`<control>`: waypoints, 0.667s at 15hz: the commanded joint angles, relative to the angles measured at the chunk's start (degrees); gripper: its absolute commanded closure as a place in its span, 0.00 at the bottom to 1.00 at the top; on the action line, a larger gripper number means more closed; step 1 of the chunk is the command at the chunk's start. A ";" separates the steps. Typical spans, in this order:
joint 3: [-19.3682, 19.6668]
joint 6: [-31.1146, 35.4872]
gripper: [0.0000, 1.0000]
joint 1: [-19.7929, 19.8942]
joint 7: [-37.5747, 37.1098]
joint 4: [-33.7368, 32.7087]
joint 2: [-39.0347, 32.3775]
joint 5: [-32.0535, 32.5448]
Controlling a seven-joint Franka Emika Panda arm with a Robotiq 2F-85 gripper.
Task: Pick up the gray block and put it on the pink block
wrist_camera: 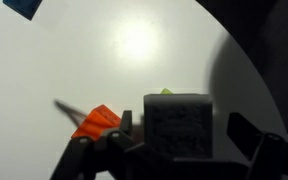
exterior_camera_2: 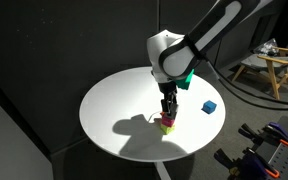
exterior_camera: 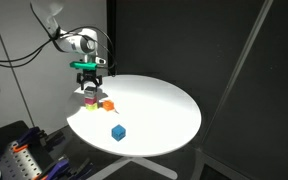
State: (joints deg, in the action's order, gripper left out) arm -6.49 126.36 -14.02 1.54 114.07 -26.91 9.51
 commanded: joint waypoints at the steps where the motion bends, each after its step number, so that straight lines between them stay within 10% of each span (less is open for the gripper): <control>1: 0.03 -0.68 0.00 0.35 -1.05 -0.19 -0.11 0.78; 10: -0.21 -6.63 0.00 0.89 -6.66 1.52 6.09 -2.37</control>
State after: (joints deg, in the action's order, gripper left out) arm -6.23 122.31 -13.65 -2.28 114.07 -24.96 9.02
